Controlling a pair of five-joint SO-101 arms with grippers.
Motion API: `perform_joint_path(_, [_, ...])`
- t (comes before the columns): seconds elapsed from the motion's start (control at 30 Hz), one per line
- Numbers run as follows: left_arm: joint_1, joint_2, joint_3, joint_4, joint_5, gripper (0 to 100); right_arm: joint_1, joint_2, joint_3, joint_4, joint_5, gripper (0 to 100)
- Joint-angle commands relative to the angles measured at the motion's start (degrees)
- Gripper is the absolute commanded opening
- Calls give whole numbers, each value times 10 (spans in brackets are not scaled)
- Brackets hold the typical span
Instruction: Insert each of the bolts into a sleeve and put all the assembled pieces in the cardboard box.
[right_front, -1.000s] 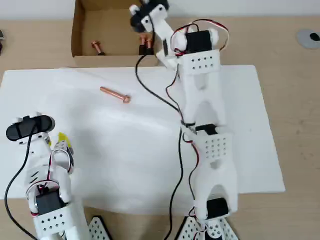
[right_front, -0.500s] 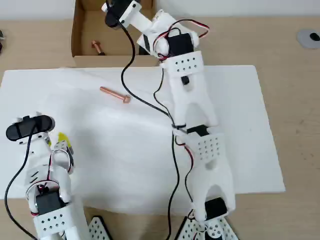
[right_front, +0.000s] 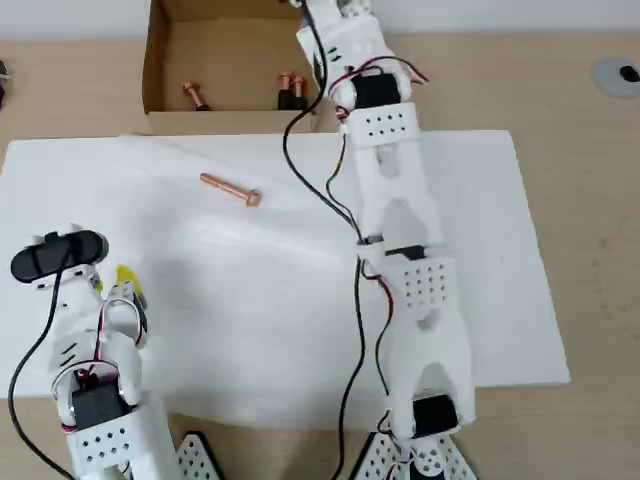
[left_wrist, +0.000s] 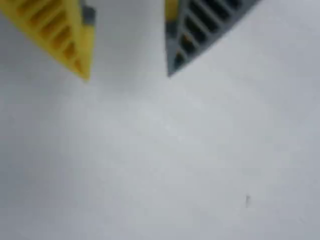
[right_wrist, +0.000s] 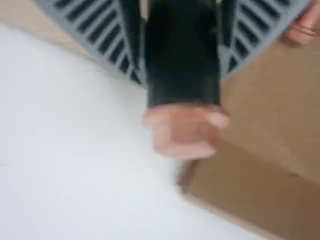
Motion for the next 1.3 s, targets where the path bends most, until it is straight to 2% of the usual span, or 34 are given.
perform_joint_path(0.0, [7, -7, 6, 2, 5, 111, -12, 5, -52, -24, -30, 13])
perform_joint_path(0.3, [7, -7, 6, 2, 5, 110, -80, 55, -104, -25, -31, 31])
perform_joint_path(0.87, [0, -8, 3, 12, 6, 109, -79, 113, -117, -76, -47, 33])
perform_joint_path(1.1, [-86, -9, -19, 11, 45, 110, -79, 140, -118, -82, -67, 35])
perform_joint_path(1.27, [-97, -9, -21, 9, 46, 110, -79, 140, -118, -78, -69, 108])
